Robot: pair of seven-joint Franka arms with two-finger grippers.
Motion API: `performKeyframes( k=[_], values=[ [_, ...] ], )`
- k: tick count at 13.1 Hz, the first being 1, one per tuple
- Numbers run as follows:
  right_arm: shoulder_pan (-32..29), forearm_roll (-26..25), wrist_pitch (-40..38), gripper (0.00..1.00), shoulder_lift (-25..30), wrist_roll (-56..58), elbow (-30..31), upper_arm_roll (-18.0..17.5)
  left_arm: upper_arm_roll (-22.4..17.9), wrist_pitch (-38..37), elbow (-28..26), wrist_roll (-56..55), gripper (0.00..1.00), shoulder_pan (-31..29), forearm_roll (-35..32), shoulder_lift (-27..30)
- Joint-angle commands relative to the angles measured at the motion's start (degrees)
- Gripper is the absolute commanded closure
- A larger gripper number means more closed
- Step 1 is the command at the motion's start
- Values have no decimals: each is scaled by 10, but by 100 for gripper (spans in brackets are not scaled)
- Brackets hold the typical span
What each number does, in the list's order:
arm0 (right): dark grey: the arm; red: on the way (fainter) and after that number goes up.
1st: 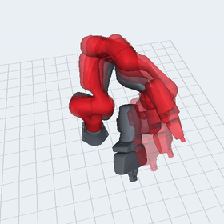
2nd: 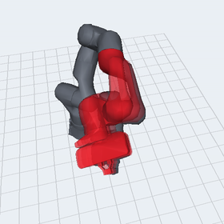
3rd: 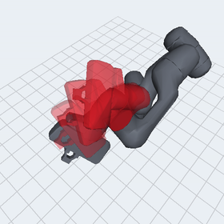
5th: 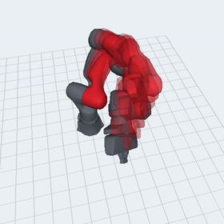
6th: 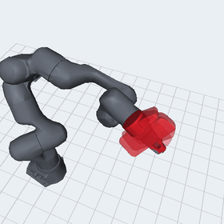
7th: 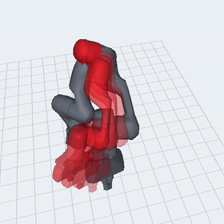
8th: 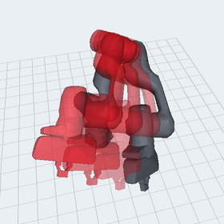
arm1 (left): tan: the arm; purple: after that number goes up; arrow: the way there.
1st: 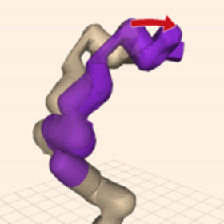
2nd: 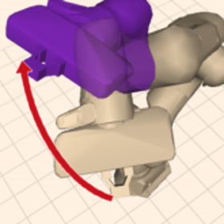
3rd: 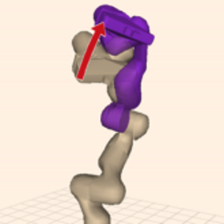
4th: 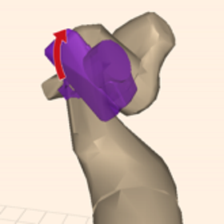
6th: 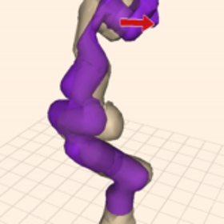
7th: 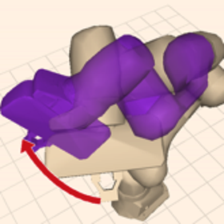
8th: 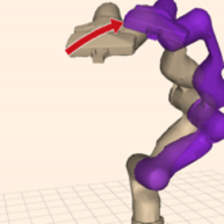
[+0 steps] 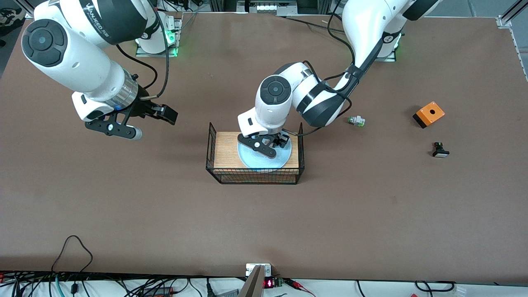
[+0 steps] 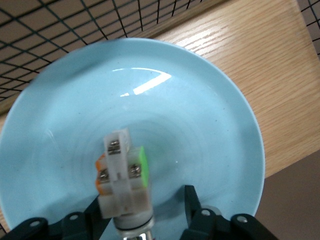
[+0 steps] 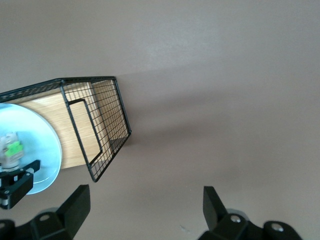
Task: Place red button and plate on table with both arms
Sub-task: 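Close the left gripper on the white button and lift it, then carry the button toward the orange box while the right gripper reaches the plate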
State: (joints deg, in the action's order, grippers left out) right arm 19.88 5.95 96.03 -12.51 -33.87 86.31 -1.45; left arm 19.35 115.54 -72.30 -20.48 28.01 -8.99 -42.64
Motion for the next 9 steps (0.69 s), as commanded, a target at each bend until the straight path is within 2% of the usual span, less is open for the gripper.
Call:
performKeyframes(
  k=[1,2,5,9],
  values=[
    [22,6,-6,0,-5,-11,-14,1,-3,-3,0,12,95,2,-11,5],
    [22,6,-3,0,-5,-13,-14,1,-4,-5,1,12,100,-1,-11,9],
    [35,6,16,0,-8,-13,-14,1,-4,-29,6,13,100,-6,-61,39],
    [44,6,32,0,-20,-32,-14,1,2,-72,10,10,100,-25,-50,82]
  ],
)
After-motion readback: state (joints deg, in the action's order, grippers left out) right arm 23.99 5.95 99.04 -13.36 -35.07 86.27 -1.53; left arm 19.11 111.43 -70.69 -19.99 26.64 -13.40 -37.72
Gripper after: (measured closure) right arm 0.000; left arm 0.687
